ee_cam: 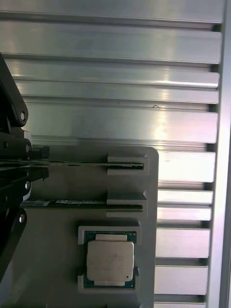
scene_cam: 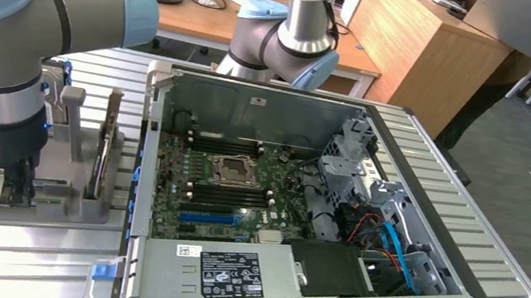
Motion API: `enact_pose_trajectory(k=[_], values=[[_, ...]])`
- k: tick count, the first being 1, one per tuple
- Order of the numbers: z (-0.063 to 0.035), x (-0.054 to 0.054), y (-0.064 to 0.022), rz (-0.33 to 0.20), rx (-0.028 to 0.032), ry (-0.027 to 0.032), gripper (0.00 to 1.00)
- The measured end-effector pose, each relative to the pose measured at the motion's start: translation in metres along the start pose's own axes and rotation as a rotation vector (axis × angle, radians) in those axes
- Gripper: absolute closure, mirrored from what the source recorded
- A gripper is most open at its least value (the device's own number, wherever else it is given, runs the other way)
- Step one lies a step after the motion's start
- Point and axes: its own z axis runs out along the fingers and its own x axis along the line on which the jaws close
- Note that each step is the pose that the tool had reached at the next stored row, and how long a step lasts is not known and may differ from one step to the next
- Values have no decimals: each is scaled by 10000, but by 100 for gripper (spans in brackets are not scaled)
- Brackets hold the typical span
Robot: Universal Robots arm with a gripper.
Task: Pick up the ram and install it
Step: 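Pick up the ram and move it above insertion slot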
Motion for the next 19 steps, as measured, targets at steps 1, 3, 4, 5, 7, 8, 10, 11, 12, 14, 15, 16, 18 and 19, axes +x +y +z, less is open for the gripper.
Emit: enact_pose_trajectory(k=[1,3,4,5,7,8,10,11,12,14,15,16,18,19], values=[[-4,0,0,0,1,-2,78],[-4,0,0,0,2,-2,78],[-4,0,0,0,2,-2,78],[-5,0,0,0,1,-1,78],[-5,0,0,0,0,-1,78],[-5,0,0,0,0,-1,78],[-5,0,0,-1,0,-1,78],[-5,0,0,0,0,-1,78],[-5,0,0,0,0,-1,80],[-5,0,0,0,0,-2,86],[-6,0,0,0,0,0,89],[-5,0,0,0,0,-1,89],[-5,0,0,0,0,-1,89],[-5,0,0,0,0,-1,89]])
